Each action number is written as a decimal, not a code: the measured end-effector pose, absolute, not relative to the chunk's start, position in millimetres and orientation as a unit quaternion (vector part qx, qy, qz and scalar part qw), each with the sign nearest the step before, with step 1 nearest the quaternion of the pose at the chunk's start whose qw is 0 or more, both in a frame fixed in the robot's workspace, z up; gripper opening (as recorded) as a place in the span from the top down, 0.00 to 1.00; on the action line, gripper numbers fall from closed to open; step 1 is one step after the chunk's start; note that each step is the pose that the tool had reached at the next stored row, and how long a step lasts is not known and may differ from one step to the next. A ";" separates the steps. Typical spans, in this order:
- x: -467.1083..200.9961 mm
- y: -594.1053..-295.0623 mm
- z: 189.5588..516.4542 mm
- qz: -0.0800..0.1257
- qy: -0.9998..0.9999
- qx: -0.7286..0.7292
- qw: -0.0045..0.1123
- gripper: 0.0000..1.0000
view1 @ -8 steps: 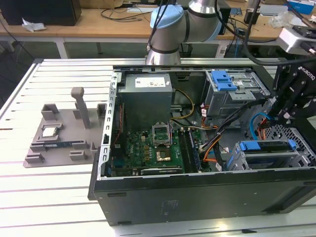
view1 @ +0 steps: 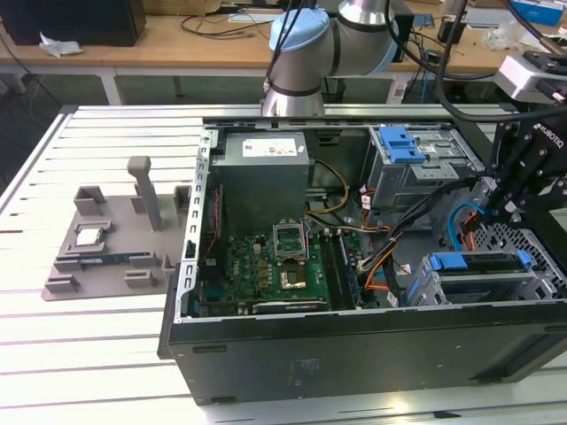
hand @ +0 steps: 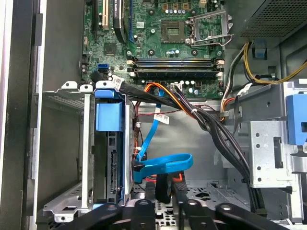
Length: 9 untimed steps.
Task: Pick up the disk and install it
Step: 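Insert the first disk wire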
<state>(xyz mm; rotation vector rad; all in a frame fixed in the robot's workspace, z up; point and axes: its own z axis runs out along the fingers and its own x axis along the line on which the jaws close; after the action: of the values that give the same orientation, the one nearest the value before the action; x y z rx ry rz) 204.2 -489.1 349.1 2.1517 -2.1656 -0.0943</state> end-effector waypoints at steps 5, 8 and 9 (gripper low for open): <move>204.2 -489.1 349.1 -0.032 -0.708 0.704 0.043 0.80; 204.1 -496.4 349.1 -0.032 -0.708 0.704 0.043 0.80; 204.0 -500.2 349.1 -0.032 -0.708 0.704 0.043 0.80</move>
<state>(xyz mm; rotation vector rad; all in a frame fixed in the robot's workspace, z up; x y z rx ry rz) 204.0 -500.2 349.1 2.1532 -2.1670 -0.0976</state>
